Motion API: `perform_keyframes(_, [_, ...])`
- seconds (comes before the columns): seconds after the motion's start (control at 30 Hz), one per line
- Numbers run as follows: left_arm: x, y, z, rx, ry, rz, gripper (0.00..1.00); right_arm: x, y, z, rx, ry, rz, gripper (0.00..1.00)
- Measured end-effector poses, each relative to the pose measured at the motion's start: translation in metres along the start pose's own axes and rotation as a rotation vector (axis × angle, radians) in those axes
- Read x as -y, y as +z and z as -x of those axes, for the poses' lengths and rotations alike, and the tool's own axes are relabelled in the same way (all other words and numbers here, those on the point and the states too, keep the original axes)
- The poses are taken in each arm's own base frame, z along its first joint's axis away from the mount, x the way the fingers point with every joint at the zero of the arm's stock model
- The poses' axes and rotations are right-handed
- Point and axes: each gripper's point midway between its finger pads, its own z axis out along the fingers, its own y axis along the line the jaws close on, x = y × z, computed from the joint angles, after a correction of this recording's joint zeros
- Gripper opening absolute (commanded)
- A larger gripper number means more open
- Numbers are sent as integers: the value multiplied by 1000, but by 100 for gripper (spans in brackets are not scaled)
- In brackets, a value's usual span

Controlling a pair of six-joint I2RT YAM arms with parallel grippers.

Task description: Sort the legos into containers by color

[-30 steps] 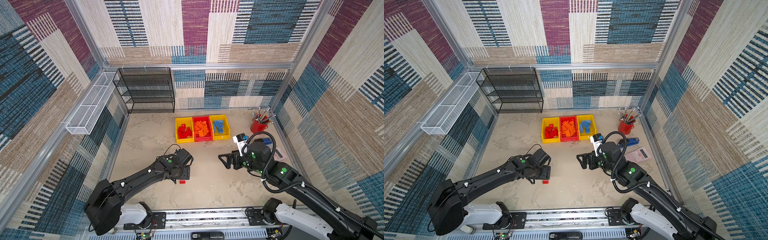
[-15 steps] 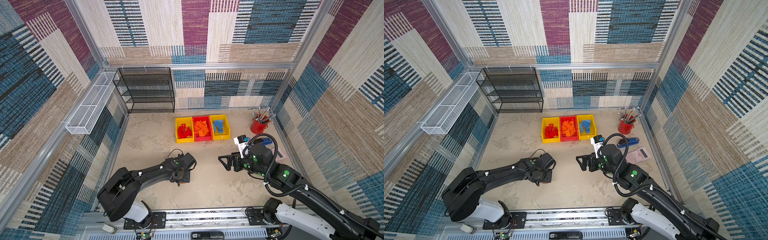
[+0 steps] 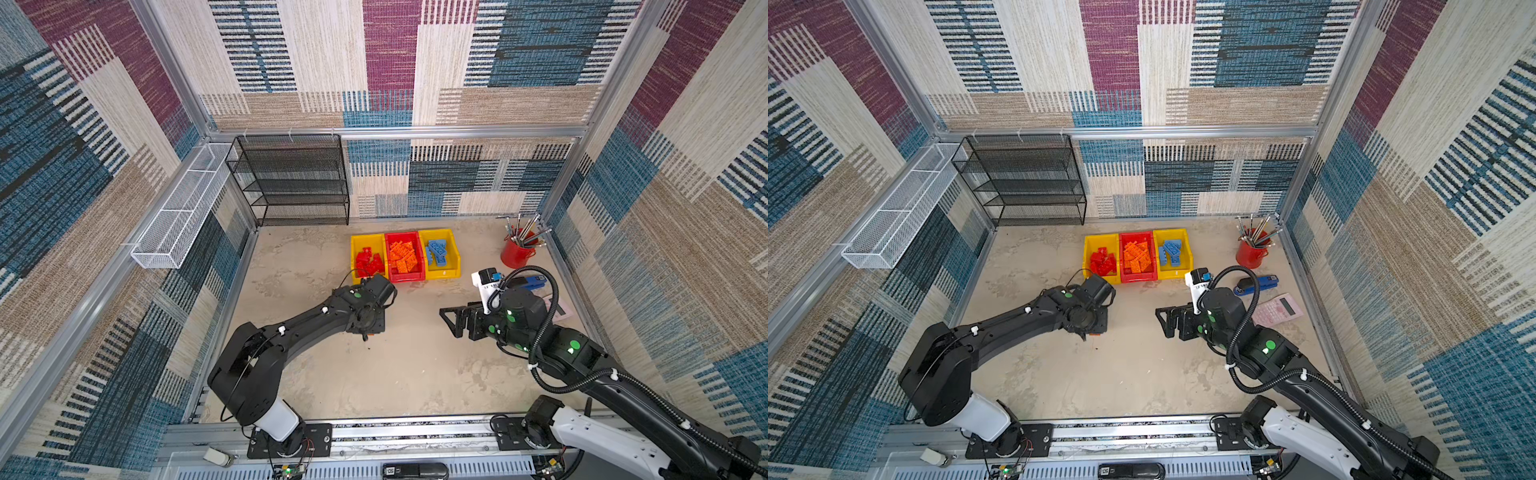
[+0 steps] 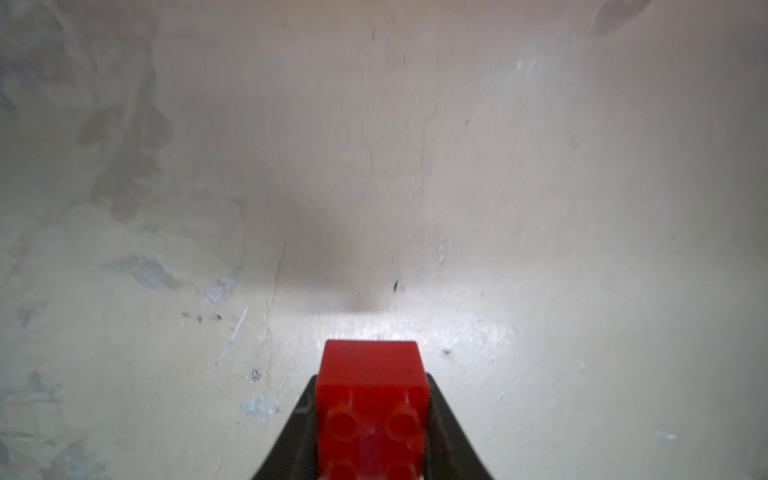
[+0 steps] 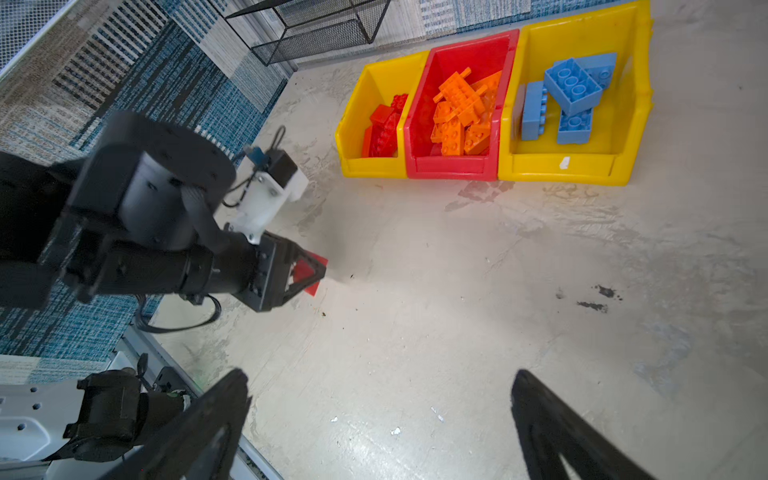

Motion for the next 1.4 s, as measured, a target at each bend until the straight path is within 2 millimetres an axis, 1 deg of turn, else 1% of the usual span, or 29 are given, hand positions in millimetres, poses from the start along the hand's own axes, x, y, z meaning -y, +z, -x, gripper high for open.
perform_keyframes(0.1, [1, -8, 50, 61, -36, -13, 30, 4, 6, 2, -6, -7, -31, 99])
perform_keyframes(0.2, [0, -7, 98, 104, -57, -13, 31, 8, 12, 7, -10, -24, -58, 99])
perform_keyframes(0.27, [1, -1, 127, 114, -70, -22, 33, 12, 17, 12, -5, -23, -78, 99])
perform_keyframes(0.4, [4, 18, 175, 124, -74, -36, 36, 24, 23, 25, 4, -27, -120, 99])
perform_keyframes(0.43, [5, 23, 187, 131, -74, -41, 38, 26, 23, 29, 7, -29, -129, 99])
perform_keyframes(0.47, [7, 29, 198, 134, -75, -43, 44, 29, 24, 33, 11, -33, -137, 99])
perform_keyframes(0.5, [9, 35, 205, 131, -70, -54, 50, 30, 25, 36, 15, -34, -143, 99])
perform_keyframes(0.6, [14, 51, 222, 113, -65, -67, 64, 33, 27, 45, 23, -45, -159, 99])
perform_keyframes(0.67, [16, 61, 228, 102, -56, -67, 75, 36, 27, 48, 26, -55, -170, 99])
perform_keyframes(0.73, [16, 64, 230, 89, -52, -72, 81, 40, 28, 49, 26, -58, -180, 99])
perform_keyframes(0.83, [16, 62, 227, 72, -44, -72, 85, 46, 30, 49, 23, -56, -196, 99])
perform_keyframes(0.93, [13, 53, 223, 70, -40, -70, 85, 52, 34, 45, 9, -57, -209, 99])
perform_keyframes(1.03, [6, 32, 212, 76, -36, -65, 86, 58, 37, 41, 8, -50, -214, 99])
perform_keyframes(1.1, [-4, 9, 203, 110, -37, -56, 87, 61, 37, 38, 9, -46, -213, 99])
perform_keyframes(1.2, [-20, -26, 188, 192, -39, -46, 87, 66, 34, 40, 24, -41, -218, 99])
perform_keyframes(1.27, [-35, -47, 174, 263, -37, -32, 94, 67, 31, 42, 40, -43, -218, 99])
perform_keyframes(1.3, [-42, -55, 166, 294, -32, -22, 96, 68, 29, 43, 49, -44, -219, 99])
perform_keyframes(1.37, [-58, -67, 151, 356, -29, 6, 100, 70, 26, 44, 63, -44, -222, 99])
perform_keyframes(1.4, [-64, -70, 144, 380, -26, 19, 99, 71, 25, 44, 66, -46, -224, 99])
